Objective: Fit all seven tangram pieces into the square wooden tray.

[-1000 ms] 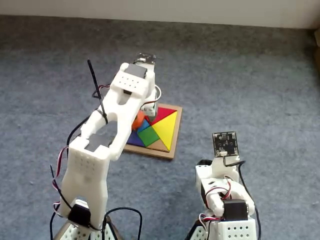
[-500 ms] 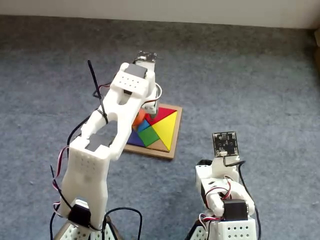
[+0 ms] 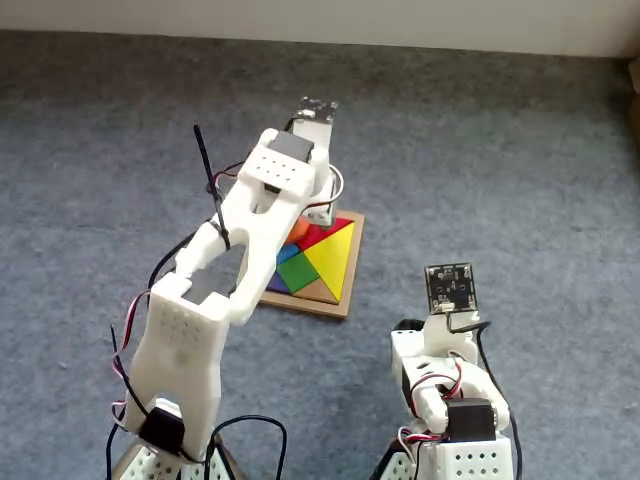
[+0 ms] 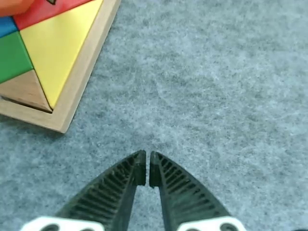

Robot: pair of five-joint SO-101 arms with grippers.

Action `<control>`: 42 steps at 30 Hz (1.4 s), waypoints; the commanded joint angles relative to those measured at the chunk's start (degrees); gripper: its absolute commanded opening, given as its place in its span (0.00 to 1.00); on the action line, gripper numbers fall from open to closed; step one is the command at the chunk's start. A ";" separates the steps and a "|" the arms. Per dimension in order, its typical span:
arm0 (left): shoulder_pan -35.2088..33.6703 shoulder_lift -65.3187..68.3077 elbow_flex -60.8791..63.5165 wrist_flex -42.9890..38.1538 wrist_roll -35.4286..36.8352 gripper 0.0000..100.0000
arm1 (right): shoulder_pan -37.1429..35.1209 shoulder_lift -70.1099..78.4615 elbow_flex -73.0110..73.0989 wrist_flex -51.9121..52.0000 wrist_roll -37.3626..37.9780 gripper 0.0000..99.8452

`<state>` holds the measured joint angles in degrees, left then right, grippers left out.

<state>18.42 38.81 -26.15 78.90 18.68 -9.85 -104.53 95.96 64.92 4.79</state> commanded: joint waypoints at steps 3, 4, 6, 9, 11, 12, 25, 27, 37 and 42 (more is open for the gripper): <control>0.92 -4.35 -2.77 4.31 -0.35 0.19 | 0.48 -0.66 6.11 0.22 0.00 0.03; 0.92 -4.35 -2.68 4.40 -0.35 0.19 | 0.48 -0.66 6.11 0.22 0.00 0.03; 0.92 -4.35 -2.59 4.66 -0.35 0.19 | 0.48 -0.66 6.11 0.22 0.00 0.03; 0.84 -4.53 -2.59 5.98 -0.35 0.19 | 0.48 -0.66 6.11 0.22 0.00 0.03; 0.84 -4.44 -2.68 6.24 -0.44 0.19 | 0.48 -0.66 6.11 0.22 0.00 0.03; 0.48 -4.35 -2.68 6.33 -0.44 0.19 | 0.48 -0.66 6.11 0.22 0.00 0.03; -2.59 -5.05 -3.12 6.51 -0.44 0.19 | 0.48 -0.66 6.11 0.22 0.00 0.03; -2.24 -5.93 -2.86 6.51 -0.44 0.19 | 0.48 -0.66 6.11 0.22 0.00 0.03; -2.59 -7.87 -2.59 8.44 -0.44 0.19 | 0.48 -0.66 6.11 0.22 0.00 0.03; -3.21 -2.33 -3.03 8.00 -0.44 0.19 | 0.48 -0.66 6.11 0.22 0.00 0.03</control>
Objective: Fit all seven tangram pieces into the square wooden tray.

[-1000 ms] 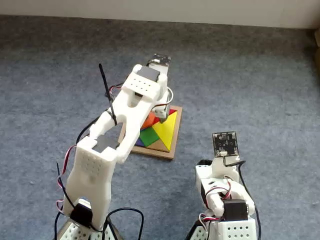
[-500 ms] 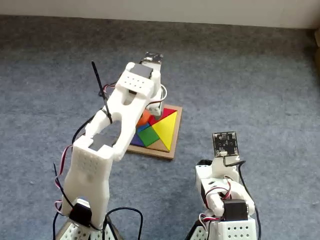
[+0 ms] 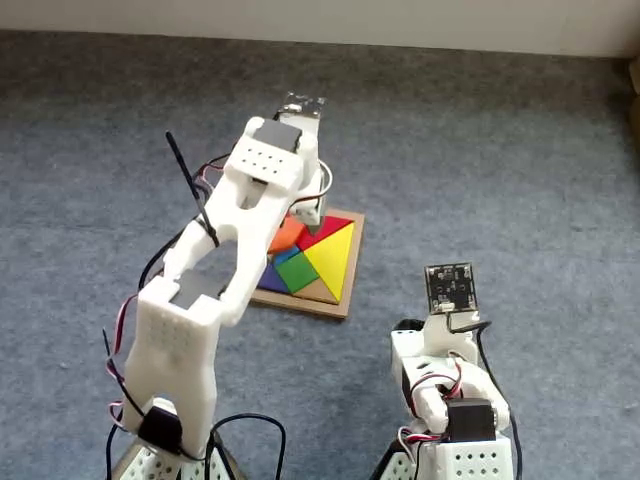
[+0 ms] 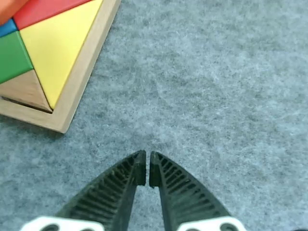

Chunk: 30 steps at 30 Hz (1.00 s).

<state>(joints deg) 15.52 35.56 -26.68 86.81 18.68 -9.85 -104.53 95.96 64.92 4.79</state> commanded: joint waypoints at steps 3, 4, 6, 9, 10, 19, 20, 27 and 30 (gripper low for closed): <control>-2.07 4.09 -2.51 0.09 -0.62 0.19 | 0.48 -0.66 6.11 0.22 0.00 0.03; -2.77 4.88 -2.59 0.00 -1.23 0.19 | 0.48 -0.66 6.11 0.22 0.00 0.03; -4.09 6.20 -2.59 -1.58 -2.81 0.19 | 0.48 -0.66 6.11 0.22 0.00 0.03; -5.32 7.34 -2.59 -2.99 -3.16 0.19 | 0.48 -0.66 6.11 0.22 0.00 0.03; -5.32 7.52 -2.59 -3.16 -3.16 0.19 | 0.48 -0.66 6.11 0.22 0.00 0.03; -4.18 6.99 -3.30 -2.64 -2.90 0.19 | 0.48 -0.66 6.11 0.22 0.00 0.03; -3.82 6.90 -3.74 -2.55 -2.90 0.19 | 0.48 -0.66 6.11 0.22 0.00 0.03; -4.09 6.73 -4.26 -3.08 -2.90 0.18 | 0.48 -0.66 6.11 0.22 0.00 0.03; -5.67 6.73 -4.35 -3.08 -2.90 0.16 | 0.48 -0.66 6.11 0.22 0.00 0.03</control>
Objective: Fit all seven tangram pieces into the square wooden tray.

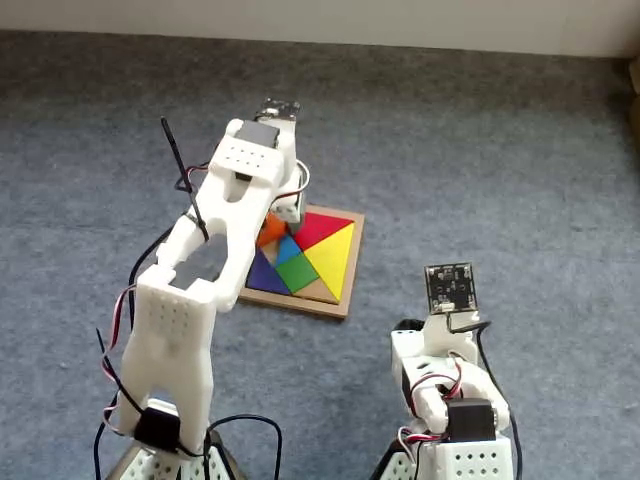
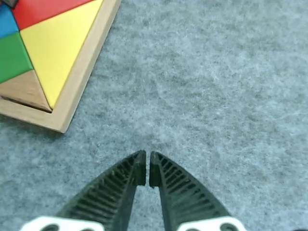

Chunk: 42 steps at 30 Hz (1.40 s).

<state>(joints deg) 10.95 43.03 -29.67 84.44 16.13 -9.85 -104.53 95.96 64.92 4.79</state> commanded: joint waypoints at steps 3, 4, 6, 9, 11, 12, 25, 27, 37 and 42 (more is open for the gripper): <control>-2.59 -0.75 -1.36 -0.70 -0.44 0.13 | 0.48 -0.66 6.11 0.22 0.00 0.03; -2.95 -0.75 -1.36 -0.70 -0.44 0.12 | 0.48 -0.66 6.11 0.22 0.00 0.03; -3.03 -0.75 -1.36 -0.70 -0.62 0.12 | 0.48 -0.66 6.11 0.22 0.00 0.03; -2.86 -0.75 -1.36 -0.70 -0.70 0.12 | 0.57 -0.66 6.11 0.22 0.00 0.03; -2.86 -0.75 -1.36 -0.70 -0.70 0.12 | 0.57 -0.66 6.11 0.22 0.00 0.03; -2.95 -0.75 -1.36 -0.70 -0.70 0.12 | 0.57 -0.66 6.11 0.22 0.00 0.03; -3.47 -1.27 -8.48 7.21 -0.70 0.12 | 0.57 -0.66 6.11 0.22 0.00 0.03; -3.91 -0.92 -10.42 9.05 -0.70 0.12 | 0.57 -0.66 6.11 0.22 0.00 0.03; -8.48 -0.75 -11.38 9.49 -0.79 0.12 | 0.57 -0.66 6.11 0.22 0.00 0.03; -8.04 -0.75 -11.30 9.49 -0.79 0.12 | 0.57 -0.66 6.11 0.22 0.00 0.03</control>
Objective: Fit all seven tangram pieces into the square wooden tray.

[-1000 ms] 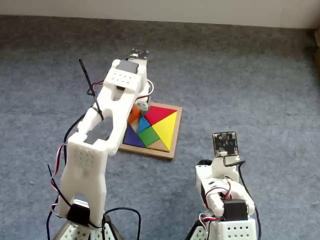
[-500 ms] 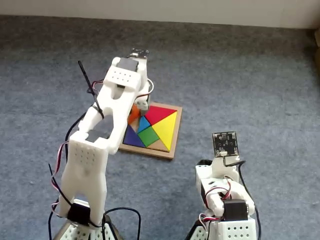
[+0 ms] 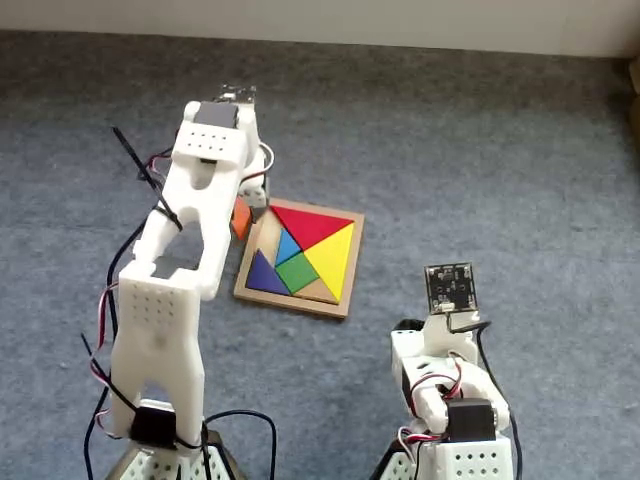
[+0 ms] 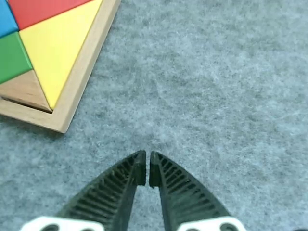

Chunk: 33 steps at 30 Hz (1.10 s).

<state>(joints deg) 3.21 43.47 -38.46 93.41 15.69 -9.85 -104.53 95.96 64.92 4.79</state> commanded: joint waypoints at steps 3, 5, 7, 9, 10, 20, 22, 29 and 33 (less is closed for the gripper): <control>-0.57 -1.19 -2.68 0.44 -0.35 0.12 | 0.57 -0.66 6.11 0.22 0.00 0.03; -0.75 -1.45 -2.68 0.44 -0.35 0.12 | 0.57 -0.66 6.11 0.22 0.00 0.03; -0.92 -1.63 -2.68 0.44 -0.70 0.15 | 0.57 -0.66 6.11 0.22 0.00 0.03; -1.27 -1.19 -2.68 0.44 -2.37 0.21 | 0.57 -0.66 6.11 0.22 0.00 0.03; -1.54 -1.10 -2.68 0.18 -2.81 0.23 | 0.57 -0.66 6.11 0.22 0.00 0.03; -8.22 -0.75 -2.24 -7.56 -7.12 0.24 | 0.57 -0.66 6.11 0.22 -0.09 0.03; -8.22 1.10 -2.68 -7.74 -8.00 0.24 | 0.57 -0.66 6.11 0.22 -0.09 0.03; -7.60 5.76 -5.67 -8.35 -11.52 0.24 | 0.57 -0.66 6.11 0.22 -0.09 0.03; -6.55 6.64 -5.93 -8.26 -11.69 0.24 | 0.57 -0.66 6.11 0.22 -0.09 0.03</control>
<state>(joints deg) -4.53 50.24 -42.33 85.58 4.53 -9.85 -104.53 95.96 64.92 4.79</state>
